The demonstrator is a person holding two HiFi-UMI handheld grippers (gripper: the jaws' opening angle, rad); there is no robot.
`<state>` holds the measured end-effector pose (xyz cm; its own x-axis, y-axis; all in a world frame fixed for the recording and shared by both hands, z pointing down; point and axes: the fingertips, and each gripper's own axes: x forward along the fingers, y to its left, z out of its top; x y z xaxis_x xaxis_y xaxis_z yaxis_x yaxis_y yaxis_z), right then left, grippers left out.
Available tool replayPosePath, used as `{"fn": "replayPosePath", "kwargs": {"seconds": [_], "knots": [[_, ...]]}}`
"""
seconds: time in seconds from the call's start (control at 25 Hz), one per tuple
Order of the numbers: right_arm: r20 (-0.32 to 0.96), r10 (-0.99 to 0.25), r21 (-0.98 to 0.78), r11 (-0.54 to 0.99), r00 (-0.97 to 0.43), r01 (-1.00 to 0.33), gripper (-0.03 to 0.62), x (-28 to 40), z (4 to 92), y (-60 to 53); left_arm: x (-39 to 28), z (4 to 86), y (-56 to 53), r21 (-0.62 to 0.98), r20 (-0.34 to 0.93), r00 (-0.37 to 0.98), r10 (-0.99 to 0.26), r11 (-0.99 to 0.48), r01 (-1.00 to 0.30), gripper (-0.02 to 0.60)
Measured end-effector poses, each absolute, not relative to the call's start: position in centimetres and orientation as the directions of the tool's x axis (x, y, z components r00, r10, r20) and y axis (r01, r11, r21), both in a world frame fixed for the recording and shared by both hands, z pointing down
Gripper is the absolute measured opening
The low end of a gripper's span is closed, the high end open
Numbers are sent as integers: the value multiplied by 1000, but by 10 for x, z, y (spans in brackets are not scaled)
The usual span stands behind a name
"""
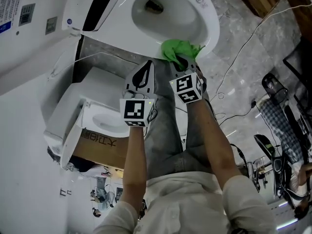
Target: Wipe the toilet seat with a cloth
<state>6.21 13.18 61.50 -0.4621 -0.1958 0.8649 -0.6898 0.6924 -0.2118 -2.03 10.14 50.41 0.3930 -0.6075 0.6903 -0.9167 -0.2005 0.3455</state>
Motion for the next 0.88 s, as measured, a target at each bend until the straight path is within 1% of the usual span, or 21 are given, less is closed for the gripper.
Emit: {"fn": "replayPosePath", "kwargs": {"seconds": [0.44, 0.88], "knots": [[871, -208, -222, 643, -446, -733, 49, 100, 616, 132, 19, 509, 93, 358, 702, 446, -556, -266, -895, 12], [868, -256, -222, 566, -425, -794, 49, 138, 615, 118, 58, 505, 74, 354, 700, 487, -522, -338, -872, 12]]}}
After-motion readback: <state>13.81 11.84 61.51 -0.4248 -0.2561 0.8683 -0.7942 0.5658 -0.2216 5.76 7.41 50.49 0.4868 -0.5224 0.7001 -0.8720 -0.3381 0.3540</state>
